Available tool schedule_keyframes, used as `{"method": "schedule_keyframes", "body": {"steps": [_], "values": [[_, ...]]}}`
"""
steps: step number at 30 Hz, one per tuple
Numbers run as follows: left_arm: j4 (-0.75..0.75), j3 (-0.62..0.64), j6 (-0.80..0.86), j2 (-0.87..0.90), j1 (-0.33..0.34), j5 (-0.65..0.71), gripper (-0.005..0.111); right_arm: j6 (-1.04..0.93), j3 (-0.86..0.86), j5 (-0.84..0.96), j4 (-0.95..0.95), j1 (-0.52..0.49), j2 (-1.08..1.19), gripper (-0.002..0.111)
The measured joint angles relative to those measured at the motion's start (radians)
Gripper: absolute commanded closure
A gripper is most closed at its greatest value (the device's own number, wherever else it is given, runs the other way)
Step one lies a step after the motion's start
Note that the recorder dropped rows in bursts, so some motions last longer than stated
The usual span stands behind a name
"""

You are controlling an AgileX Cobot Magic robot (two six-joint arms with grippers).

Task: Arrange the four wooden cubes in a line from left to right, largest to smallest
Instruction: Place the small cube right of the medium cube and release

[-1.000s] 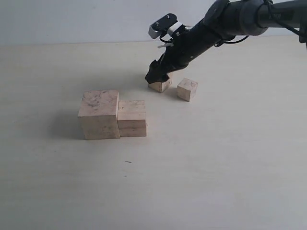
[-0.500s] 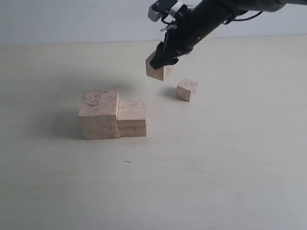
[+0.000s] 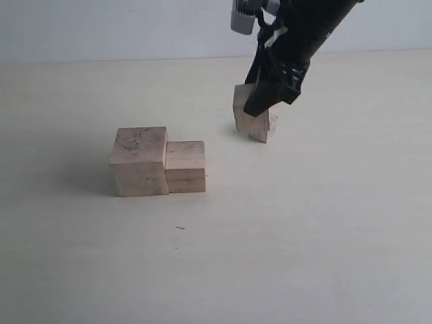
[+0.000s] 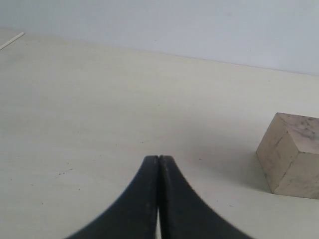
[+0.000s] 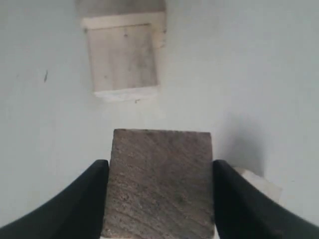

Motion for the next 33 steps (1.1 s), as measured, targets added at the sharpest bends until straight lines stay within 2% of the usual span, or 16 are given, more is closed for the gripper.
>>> {"method": "schedule_keyframes", "body": {"steps": [6,15,33], "values": [[0.000,0.000,0.000,0.000,0.000,0.000,0.107,-0.228,0.171,-0.150,0.140,0.000,0.003,0.108],[0.000,0.000,0.000,0.000,0.000,0.000,0.107,-0.522,0.206,-0.224,0.268,0.000,0.119,0.108],[0.000,0.000,0.000,0.000,0.000,0.000,0.107,-0.594,0.208,-0.209,0.422,0.000,0.211,0.108]]}}
